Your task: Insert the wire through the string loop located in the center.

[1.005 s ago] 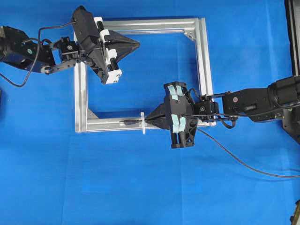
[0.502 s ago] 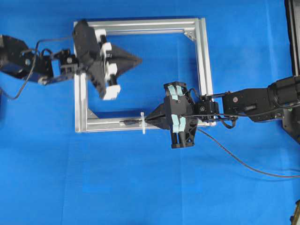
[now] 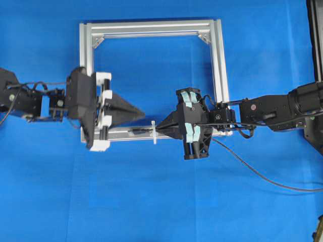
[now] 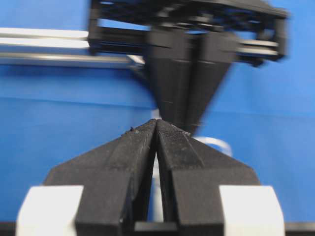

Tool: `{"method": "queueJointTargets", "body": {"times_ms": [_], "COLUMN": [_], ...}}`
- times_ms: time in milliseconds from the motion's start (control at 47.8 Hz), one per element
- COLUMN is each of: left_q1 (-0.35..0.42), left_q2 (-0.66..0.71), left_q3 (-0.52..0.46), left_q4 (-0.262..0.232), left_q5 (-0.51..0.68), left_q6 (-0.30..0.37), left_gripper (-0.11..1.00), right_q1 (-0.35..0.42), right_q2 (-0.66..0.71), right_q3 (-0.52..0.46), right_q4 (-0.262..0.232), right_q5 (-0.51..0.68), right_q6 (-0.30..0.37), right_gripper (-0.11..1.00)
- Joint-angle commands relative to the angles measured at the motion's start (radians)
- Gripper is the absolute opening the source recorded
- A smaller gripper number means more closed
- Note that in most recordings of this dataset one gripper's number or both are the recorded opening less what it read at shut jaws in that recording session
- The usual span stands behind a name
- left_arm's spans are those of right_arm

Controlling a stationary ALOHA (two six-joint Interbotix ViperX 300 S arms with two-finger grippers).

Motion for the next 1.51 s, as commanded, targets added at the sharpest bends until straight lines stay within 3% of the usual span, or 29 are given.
{"method": "queueJointTargets", "body": {"times_ms": [0, 607, 712, 900, 984, 1486], "left_q1": [-0.026, -0.041, -0.041, -0.041, -0.041, -0.028], "left_q2": [-0.026, -0.023, -0.023, -0.021, -0.021, 0.049], "left_q3": [-0.006, -0.011, -0.014, -0.018, -0.021, -0.057], "left_q4": [0.003, 0.003, 0.003, 0.002, 0.003, 0.003], "left_q5": [0.0, 0.028, 0.038, 0.067, 0.081, 0.156], "left_q6": [0.0, 0.0, 0.0, 0.002, 0.002, 0.002], "left_gripper": [0.0, 0.02, 0.2, 0.75, 0.9, 0.89], "right_q1": [0.002, 0.003, 0.005, 0.005, 0.005, 0.005], "right_q2": [-0.012, -0.012, -0.011, -0.012, -0.012, -0.012], "right_q3": [-0.011, -0.011, -0.011, -0.009, -0.009, -0.009], "right_q4": [0.0, 0.0, 0.002, 0.0, 0.0, 0.0], "right_q5": [-0.012, -0.012, -0.012, -0.012, -0.012, -0.014], "right_q6": [-0.002, -0.002, -0.002, -0.002, -0.002, -0.002], "right_gripper": [-0.03, -0.03, -0.03, -0.03, -0.03, -0.03]}}
